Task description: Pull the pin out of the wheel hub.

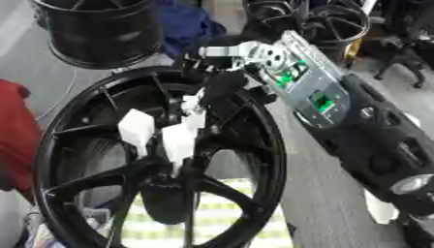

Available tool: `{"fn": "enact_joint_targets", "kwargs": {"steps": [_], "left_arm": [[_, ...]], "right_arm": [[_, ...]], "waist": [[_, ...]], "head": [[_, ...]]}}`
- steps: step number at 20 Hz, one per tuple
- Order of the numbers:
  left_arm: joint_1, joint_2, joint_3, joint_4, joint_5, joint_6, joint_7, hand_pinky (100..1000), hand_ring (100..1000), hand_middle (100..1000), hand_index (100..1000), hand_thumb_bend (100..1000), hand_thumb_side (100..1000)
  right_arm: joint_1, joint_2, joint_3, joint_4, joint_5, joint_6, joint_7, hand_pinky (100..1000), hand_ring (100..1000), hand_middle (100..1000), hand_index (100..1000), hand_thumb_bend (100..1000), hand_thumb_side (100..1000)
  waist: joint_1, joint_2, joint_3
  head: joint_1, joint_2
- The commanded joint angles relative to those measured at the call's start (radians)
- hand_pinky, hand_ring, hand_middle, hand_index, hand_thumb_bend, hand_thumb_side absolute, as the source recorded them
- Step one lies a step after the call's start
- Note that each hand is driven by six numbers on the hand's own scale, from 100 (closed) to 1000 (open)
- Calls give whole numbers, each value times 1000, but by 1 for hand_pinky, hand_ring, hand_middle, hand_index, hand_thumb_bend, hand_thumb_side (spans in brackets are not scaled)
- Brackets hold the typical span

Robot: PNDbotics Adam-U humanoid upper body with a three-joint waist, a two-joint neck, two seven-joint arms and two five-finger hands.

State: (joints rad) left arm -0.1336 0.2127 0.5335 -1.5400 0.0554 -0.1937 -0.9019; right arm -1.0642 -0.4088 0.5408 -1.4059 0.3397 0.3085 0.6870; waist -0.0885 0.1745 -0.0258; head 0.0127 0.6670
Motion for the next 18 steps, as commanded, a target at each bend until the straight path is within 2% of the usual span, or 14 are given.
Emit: {"fn": "enact_joint_targets", "kwargs": {"steps": [1, 9, 17, 18], "left_arm": [[-9, 26, -1, -9, -4, -12, -5, 690, 677, 625, 782, 100, 864], [-8, 24, 0, -9, -6, -12, -5, 690, 676, 624, 782, 100, 865], [-8, 24, 1, -10, -6, -11, -5, 690, 676, 624, 782, 100, 865], [-8, 23, 1, -10, -7, -11, -5, 690, 675, 623, 781, 100, 867]], "right_arm": [[-16, -6, -23, 24, 20, -11, -11, 818, 860, 825, 947, 406, 410], [-7, 2, -27, 67, 44, -33, -11, 809, 835, 803, 932, 383, 367], [-6, 5, -28, 81, 52, -45, -7, 809, 832, 800, 931, 380, 365], [-4, 6, -27, 83, 52, -45, -7, 799, 809, 777, 915, 384, 348]], "waist": [[8, -8, 0], [8, -8, 0], [8, -9, 0], [7, -8, 0]], "head": [[-2, -1], [-2, -1], [-2, -1], [-1, -1]]}}
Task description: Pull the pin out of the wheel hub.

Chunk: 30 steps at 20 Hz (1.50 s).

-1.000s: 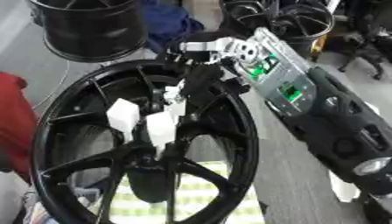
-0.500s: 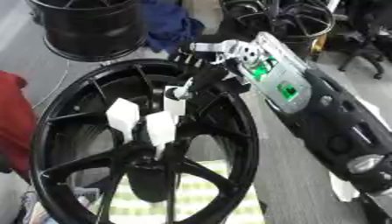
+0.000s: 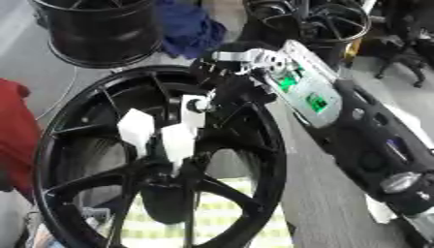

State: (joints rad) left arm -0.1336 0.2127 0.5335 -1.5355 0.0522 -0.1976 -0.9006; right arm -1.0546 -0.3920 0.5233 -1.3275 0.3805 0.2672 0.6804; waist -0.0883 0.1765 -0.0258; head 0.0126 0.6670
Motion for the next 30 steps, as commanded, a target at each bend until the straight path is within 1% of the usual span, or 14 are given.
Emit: {"fn": "enact_joint_targets", "kwargs": {"steps": [1, 7, 10, 13, 14, 15, 16, 25, 30], "left_arm": [[-8, 23, 1, -14, -5, -7, -6, 690, 675, 623, 781, 100, 867], [-8, 22, 1, -15, -7, -8, -6, 690, 675, 622, 781, 100, 867], [-8, 22, 1, -15, -7, -9, -6, 690, 675, 622, 781, 100, 867], [-8, 22, 2, -14, -8, -9, -6, 690, 675, 622, 781, 100, 867], [-7, 22, 3, -14, -8, -9, -6, 690, 675, 622, 781, 100, 867], [-7, 22, 3, -15, -8, -9, -6, 690, 675, 622, 781, 100, 867], [-7, 22, 3, -15, -8, -8, -6, 690, 675, 622, 781, 100, 867], [-7, 22, 5, -15, -8, -7, -6, 690, 674, 622, 781, 100, 867], [-8, 23, 5, -16, -6, -6, -6, 690, 674, 622, 781, 100, 866]], "right_arm": [[-10, -6, -8, 9, 8, -5, 1, 798, 809, 776, 914, 384, 346], [-7, 5, -6, 24, 7, -14, -2, 794, 805, 768, 908, 382, 333], [-5, 7, -5, 28, 7, -17, -2, 791, 803, 765, 906, 395, 346], [-4, 5, -9, 24, -4, -18, -12, 782, 800, 761, 904, 456, 394], [-4, 4, -11, 21, -13, -18, -17, 781, 799, 761, 904, 460, 397], [-4, 3, -11, 19, -21, -17, -23, 778, 798, 760, 902, 477, 459], [-4, 2, -14, 15, -32, -17, -30, 775, 798, 760, 902, 494, 413], [0, -29, -11, -55, -146, 2, -79, 764, 793, 755, 897, 514, 416], [-1, -44, -6, -90, -180, 21, -83, 763, 793, 754, 896, 517, 418]], "waist": [[7, -10, 0], [6, -8, 2], [5, -8, 2], [5, -8, 1], [5, -8, 1], [5, -8, 1], [5, -8, 0], [4, -9, -1], [5, -10, -2]], "head": [[0, 0], [1, 2], [2, 3], [4, 4], [4, 4], [4, 4], [4, 3], [7, 4], [6, 3]]}}
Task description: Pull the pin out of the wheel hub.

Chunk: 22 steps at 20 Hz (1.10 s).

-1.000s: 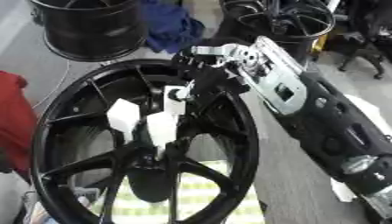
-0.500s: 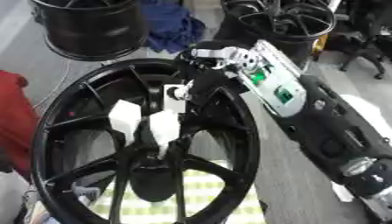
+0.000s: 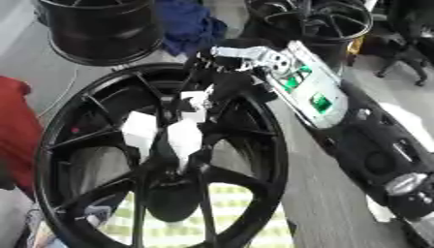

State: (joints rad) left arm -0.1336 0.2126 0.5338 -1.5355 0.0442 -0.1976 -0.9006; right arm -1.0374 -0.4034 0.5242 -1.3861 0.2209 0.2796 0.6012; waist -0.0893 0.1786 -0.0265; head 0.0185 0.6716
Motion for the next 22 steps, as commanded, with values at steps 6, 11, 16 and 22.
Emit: {"fn": "enact_joint_targets", "kwargs": {"steps": [6, 11, 16, 22], "left_arm": [[-9, 23, 4, -19, 3, -3, -6, 690, 674, 622, 781, 100, 866], [-10, 23, 3, -20, 4, -2, -6, 690, 673, 622, 781, 100, 866], [-10, 23, 3, -19, 4, -4, -6, 691, 673, 622, 781, 100, 865], [-10, 23, 3, -18, 2, -8, -6, 691, 673, 621, 781, 100, 866]], "right_arm": [[-19, -38, -5, -48, -24, 21, 0, 764, 792, 753, 894, 513, 411], [-19, -37, -5, -40, -12, 24, 7, 766, 793, 753, 892, 497, 394], [-20, -30, -5, -19, 6, 20, 14, 767, 792, 753, 890, 475, 372], [-21, -20, -6, 14, 30, 11, 24, 768, 792, 752, 883, 449, 348]], "waist": [[6, -13, -2], [6, -12, -2], [7, -11, -1], [6, -9, 1]], "head": [[0, -3], [-1, -3], [-1, -4], [-1, -3]]}}
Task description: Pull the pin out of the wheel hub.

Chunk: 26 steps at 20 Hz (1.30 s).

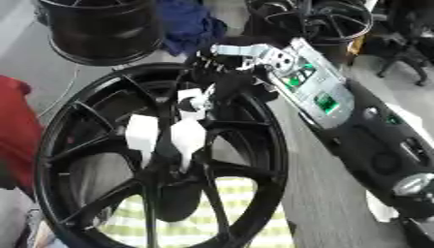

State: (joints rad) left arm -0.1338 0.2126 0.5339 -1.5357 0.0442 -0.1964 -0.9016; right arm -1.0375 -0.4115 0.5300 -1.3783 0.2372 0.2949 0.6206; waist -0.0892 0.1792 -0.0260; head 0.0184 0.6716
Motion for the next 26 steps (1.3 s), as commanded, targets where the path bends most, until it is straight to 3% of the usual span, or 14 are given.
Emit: {"fn": "enact_joint_targets", "kwargs": {"steps": [1, 16, 17, 18, 21, 26], "left_arm": [[-10, 23, 3, -17, 2, -10, -5, 691, 673, 621, 781, 100, 866], [-11, 23, 2, -17, 1, -11, -5, 692, 672, 621, 782, 100, 867], [-12, 23, 2, -17, 0, -12, -5, 692, 672, 621, 782, 100, 867], [-12, 24, 1, -17, 0, -12, -5, 692, 672, 621, 782, 100, 866], [-14, 24, 0, -16, 0, -14, -5, 692, 672, 621, 782, 100, 867], [-18, 26, -2, -15, -1, -18, -5, 692, 672, 621, 782, 100, 866]], "right_arm": [[-21, -9, -12, 11, 18, -6, 5, 768, 792, 752, 883, 449, 348], [-26, 10, -9, 44, 69, -27, 55, 765, 776, 728, 840, 352, 234], [-27, 12, -8, 46, 72, -28, 60, 765, 776, 728, 840, 352, 234], [-28, 15, -8, 48, 75, -29, 63, 764, 775, 724, 835, 283, 316], [-32, 22, -8, 54, 89, -29, 55, 763, 774, 720, 828, 232, 353], [-38, 35, -2, 66, 103, -34, 57, 760, 765, 700, 804, 200, 335]], "waist": [[6, -9, 1], [4, -7, 8], [3, -6, 9], [3, -5, 11], [1, -3, 18], [0, 1, 27]], "head": [[-1, -3], [-4, -3], [-5, -3], [-5, -3], [-8, -5], [-13, -6]]}}
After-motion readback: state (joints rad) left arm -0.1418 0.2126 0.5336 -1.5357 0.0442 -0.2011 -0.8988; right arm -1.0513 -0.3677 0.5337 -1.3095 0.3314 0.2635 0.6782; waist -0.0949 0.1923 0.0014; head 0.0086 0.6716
